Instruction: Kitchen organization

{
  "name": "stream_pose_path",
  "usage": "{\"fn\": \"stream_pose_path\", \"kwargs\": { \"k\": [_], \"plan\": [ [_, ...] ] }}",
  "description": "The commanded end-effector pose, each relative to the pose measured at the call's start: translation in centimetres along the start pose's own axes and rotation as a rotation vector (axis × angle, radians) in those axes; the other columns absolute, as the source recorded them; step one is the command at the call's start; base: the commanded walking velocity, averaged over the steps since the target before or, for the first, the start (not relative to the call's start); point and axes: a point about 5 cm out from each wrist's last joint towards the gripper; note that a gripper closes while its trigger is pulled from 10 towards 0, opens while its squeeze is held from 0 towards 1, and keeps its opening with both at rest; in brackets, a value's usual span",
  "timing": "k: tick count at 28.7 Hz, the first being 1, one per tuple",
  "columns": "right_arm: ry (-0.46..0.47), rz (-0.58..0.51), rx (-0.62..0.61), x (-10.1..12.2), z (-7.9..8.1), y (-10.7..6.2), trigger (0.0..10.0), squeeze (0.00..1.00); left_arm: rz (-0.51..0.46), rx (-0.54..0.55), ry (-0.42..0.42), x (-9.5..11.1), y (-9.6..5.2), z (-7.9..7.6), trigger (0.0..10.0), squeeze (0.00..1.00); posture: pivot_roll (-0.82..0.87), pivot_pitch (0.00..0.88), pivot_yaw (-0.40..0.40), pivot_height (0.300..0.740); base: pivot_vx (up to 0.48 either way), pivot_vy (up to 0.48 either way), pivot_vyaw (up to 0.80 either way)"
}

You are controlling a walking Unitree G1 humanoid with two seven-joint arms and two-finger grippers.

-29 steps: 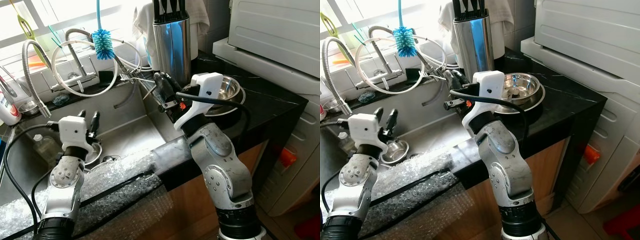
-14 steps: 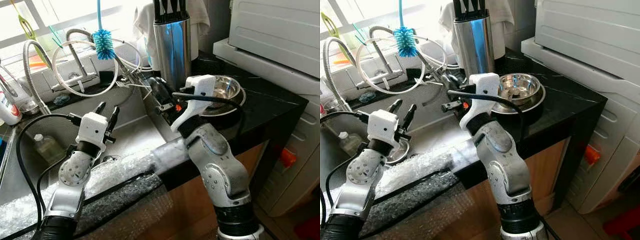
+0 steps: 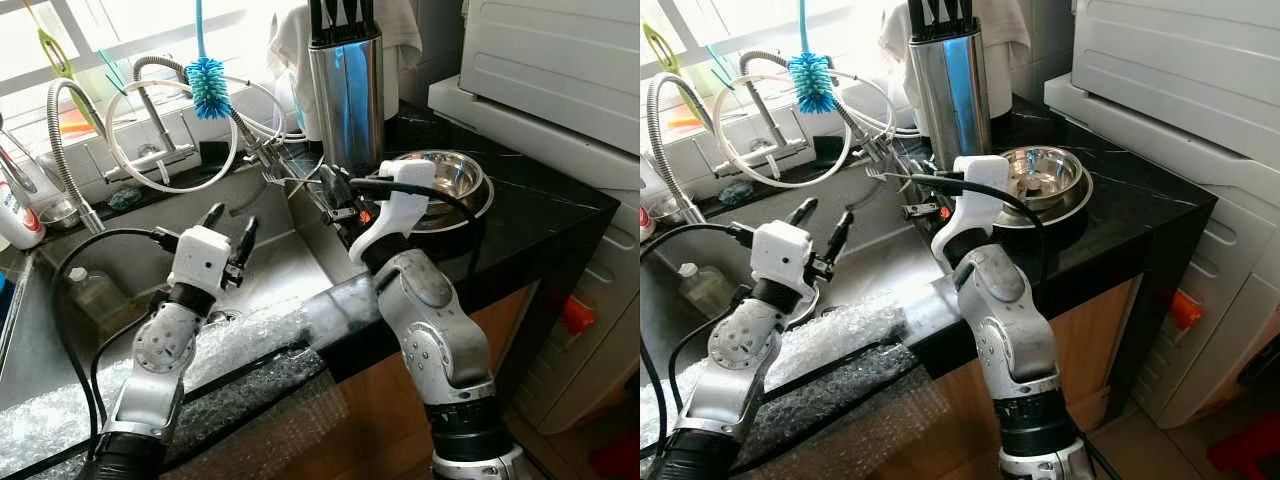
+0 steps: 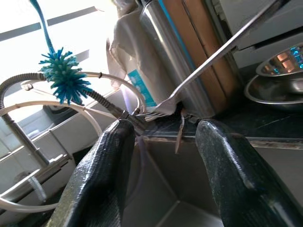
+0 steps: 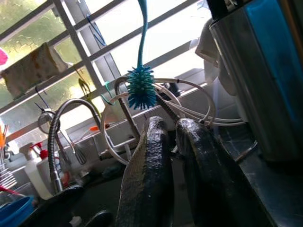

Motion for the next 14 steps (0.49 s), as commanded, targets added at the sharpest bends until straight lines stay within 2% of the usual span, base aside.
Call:
{"fn": "stream_pose_path", "kwargs": {
  "k": [1,3,4,9,14],
  "plan": [
    [0.031,-0.021,0.058,0.7,1.2,0.6,10.0,0.0,-0.014,-0.001,0.013,0.6,0.3,0.3,10.0,0.0,-0.14,0.0,0.169,0.74,0.0,0.0,0.0],
    [0.051,-0.021,0.086,0.7,1.7,0.6,10.0,0.0,-0.013,-0.007,0.014,0.6,0.3,0.2,10.0,0.0,-0.13,0.0,0.167,0.74,0.0,0.0,0.0],
    [0.089,0.001,0.115,0.5,2.3,0.6,10.0,0.0,-0.012,-0.006,0.014,0.5,0.3,0.2,10.0,0.0,-0.13,0.0,0.167,0.74,0.0,0.0,0.0],
    [0.083,0.032,0.144,-0.1,2.9,0.5,10.0,0.0,-0.013,0.002,0.014,0.6,0.3,0.3,10.0,0.0,-0.13,0.0,0.166,0.74,0.0,0.0,0.0],
    [0.119,0.075,0.14,-0.9,3.1,0.3,10.0,0.0,-0.014,0.007,0.015,0.6,0.3,0.3,10.0,0.0,-0.13,0.0,0.165,0.74,0.0,0.0,0.0]
  ]
}}
Point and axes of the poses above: a point about 5 cm out from each wrist's last joint towards the gripper, its own y axis pointing out of the wrist towards the gripper, its own x axis along the axis of the wrist's last joint, z = x × y, and after that the axes turned 9 degrees about -y, right-handed
